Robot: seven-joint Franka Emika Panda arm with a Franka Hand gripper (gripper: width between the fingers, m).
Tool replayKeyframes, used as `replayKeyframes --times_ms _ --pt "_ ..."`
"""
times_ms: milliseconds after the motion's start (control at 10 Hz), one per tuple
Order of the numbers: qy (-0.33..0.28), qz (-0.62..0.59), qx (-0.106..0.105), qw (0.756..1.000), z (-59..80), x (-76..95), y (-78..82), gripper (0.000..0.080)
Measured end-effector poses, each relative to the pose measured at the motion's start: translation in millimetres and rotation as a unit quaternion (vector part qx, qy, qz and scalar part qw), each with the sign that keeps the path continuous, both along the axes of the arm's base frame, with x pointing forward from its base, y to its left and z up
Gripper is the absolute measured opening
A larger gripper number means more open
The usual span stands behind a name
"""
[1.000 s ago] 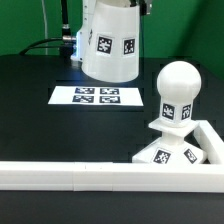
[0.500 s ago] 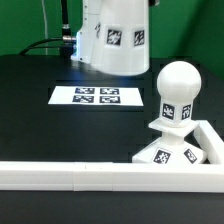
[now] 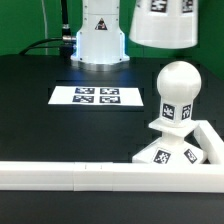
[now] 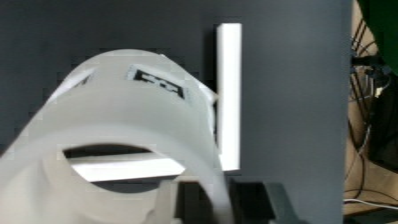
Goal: Assemble lamp
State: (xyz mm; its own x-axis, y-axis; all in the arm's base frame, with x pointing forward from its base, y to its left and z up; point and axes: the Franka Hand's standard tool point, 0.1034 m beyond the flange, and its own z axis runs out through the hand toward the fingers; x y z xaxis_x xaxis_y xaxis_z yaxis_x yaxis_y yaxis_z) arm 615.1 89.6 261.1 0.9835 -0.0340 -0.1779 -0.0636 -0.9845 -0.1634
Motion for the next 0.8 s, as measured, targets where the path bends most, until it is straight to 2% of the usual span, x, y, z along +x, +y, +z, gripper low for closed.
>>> replayKeyframes --times_ms 200,500,800 --pt "0.007 0.006 0.000 1.000 -15.0 -0.1 12.4 0.0045" --pt "0.013 0.014 -0.004 1.000 -50.0 0.4 22.3 0.0045" --pt "0.014 0.015 -0.005 1.000 -66.6 1.8 22.8 0.0045"
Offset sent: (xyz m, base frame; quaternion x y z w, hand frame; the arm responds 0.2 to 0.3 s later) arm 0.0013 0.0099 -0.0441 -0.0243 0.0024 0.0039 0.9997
